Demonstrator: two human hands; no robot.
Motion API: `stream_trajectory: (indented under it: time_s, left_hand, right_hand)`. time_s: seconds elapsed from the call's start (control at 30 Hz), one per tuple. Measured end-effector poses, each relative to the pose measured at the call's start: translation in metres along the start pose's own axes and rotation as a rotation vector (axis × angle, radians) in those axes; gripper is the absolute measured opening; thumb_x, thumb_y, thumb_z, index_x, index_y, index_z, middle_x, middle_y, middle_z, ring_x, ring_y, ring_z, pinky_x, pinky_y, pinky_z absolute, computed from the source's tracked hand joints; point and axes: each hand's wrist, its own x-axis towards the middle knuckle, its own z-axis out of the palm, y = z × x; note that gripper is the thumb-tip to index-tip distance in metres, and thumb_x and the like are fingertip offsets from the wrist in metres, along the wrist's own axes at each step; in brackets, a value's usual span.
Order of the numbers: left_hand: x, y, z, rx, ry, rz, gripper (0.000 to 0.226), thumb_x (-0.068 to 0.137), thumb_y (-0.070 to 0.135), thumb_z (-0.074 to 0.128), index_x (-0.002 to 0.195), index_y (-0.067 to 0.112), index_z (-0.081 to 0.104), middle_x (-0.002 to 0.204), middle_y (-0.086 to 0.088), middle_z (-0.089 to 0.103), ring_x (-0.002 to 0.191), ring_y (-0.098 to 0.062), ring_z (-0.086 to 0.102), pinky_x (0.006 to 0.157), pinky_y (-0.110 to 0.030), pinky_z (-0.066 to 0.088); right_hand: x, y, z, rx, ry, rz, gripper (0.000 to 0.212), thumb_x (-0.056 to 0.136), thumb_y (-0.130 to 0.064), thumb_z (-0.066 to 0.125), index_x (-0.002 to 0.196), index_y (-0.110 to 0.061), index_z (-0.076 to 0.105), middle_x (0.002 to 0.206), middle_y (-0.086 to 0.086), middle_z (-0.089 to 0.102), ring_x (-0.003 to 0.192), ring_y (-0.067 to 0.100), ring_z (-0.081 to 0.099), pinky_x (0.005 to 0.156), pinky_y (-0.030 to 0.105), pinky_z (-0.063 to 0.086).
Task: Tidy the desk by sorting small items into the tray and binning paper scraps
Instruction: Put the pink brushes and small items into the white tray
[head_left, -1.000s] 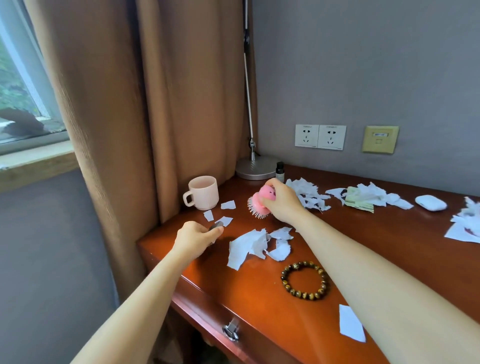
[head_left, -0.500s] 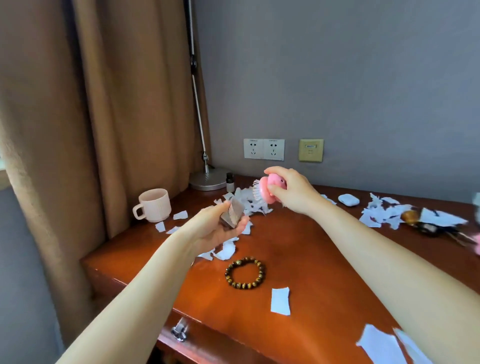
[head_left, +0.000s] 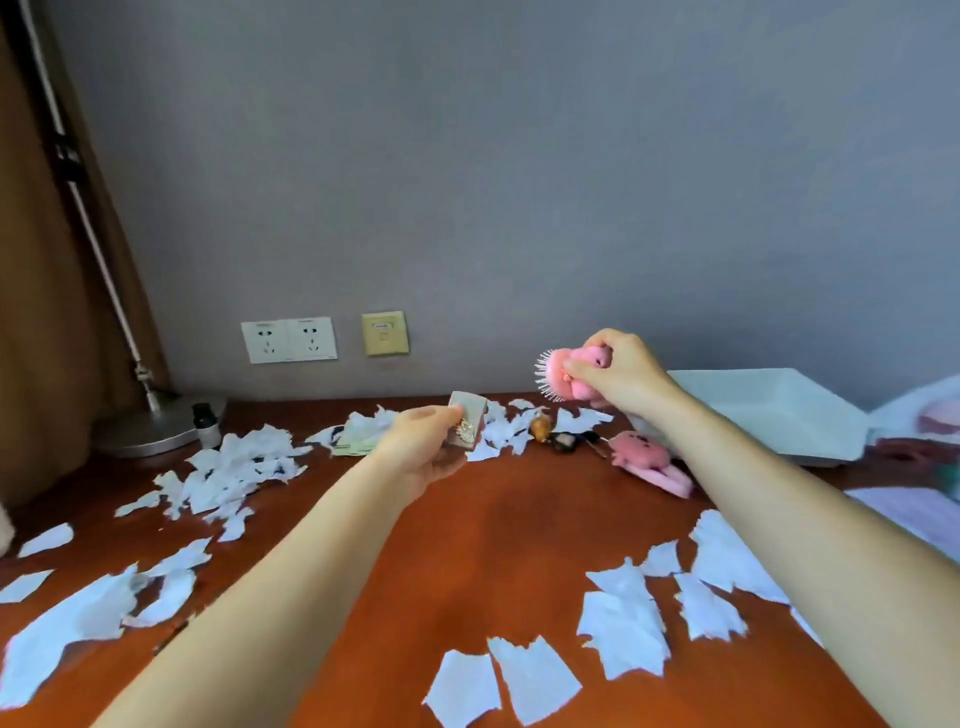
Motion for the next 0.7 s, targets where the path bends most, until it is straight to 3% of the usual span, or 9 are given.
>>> stream_trajectory:
  time_s: [0.13,0.23,0.4,0.5,0.57,0.63,0.7]
  left_hand:
    - [0.027,-0.006,0.062,0.196,-0.014,0.156,0.016,0.095,0.012,0.053,0.080,0.008,0.058,0.084,-0.013,0.059,0.067,-0.018,0.056,0.063,-0.027,0.052]
    - [0.043,-0.008,0.106,0.270,-0.060,0.217,0.016,0.093,0.011,0.056,0.078,0.008,0.056,0.075,-0.010,0.058,0.063,-0.016,0.057,0.050,-0.020,0.054]
    - [0.080,0.000,0.181,0.496,-0.088,0.335,0.028,0.083,0.018,0.068,0.060,0.014,0.053,0.066,-0.010,0.060,0.063,-0.024,0.062,0.067,-0.034,0.057]
    - [0.098,0.005,0.213,0.708,-0.112,0.377,0.028,0.081,0.020,0.066,0.059,0.017,0.048,0.063,-0.003,0.055,0.060,-0.020,0.054,0.058,-0.027,0.048]
    - [0.112,0.009,0.236,0.809,-0.156,0.395,0.020,0.081,0.020,0.064,0.067,0.016,0.050,0.075,-0.005,0.057,0.075,-0.024,0.058,0.066,-0.031,0.052]
    - [0.129,0.011,0.252,0.862,-0.182,0.409,0.012,0.083,0.020,0.062,0.089,0.012,0.056,0.091,-0.006,0.056,0.089,-0.026,0.057,0.072,-0.031,0.050]
    - [0.144,0.008,0.262,0.934,-0.203,0.425,0.029,0.086,0.018,0.058,0.114,0.012,0.055,0.104,-0.009,0.058,0.100,-0.028,0.058,0.076,-0.029,0.046]
  right_hand:
    - [0.010,0.036,-0.060,0.031,0.111,0.113,0.027,0.078,-0.026,0.075,0.084,-0.009,0.054,0.078,0.009,0.058,0.044,0.014,0.056,0.033,0.018,0.042]
    - [0.017,0.057,-0.098,0.014,0.169,0.188,0.028,0.079,-0.033,0.072,0.078,-0.013,0.052,0.059,0.005,0.053,0.024,0.005,0.044,0.035,0.015,0.033]
    - [0.034,0.097,-0.134,0.045,0.220,0.289,0.037,0.071,-0.043,0.076,0.075,-0.013,0.054,0.060,0.004,0.051,0.051,0.020,0.044,0.053,0.027,0.036]
    - [0.045,0.116,-0.135,0.107,0.214,0.350,0.037,0.069,-0.042,0.077,0.069,-0.013,0.054,0.065,0.004,0.052,0.056,0.020,0.041,0.052,0.025,0.037]
    - [0.058,0.132,-0.135,0.138,0.220,0.402,0.038,0.068,-0.041,0.078,0.061,-0.014,0.052,0.064,0.003,0.053,0.054,0.019,0.043,0.052,0.024,0.039]
    - [0.073,0.147,-0.132,0.150,0.210,0.446,0.040,0.063,-0.045,0.079,0.060,-0.014,0.053,0.066,0.002,0.056,0.058,0.020,0.050,0.060,0.030,0.050]
    - [0.085,0.162,-0.125,0.174,0.191,0.480,0.043,0.055,-0.048,0.078,0.063,-0.014,0.055,0.077,0.007,0.063,0.069,0.025,0.058,0.073,0.039,0.056]
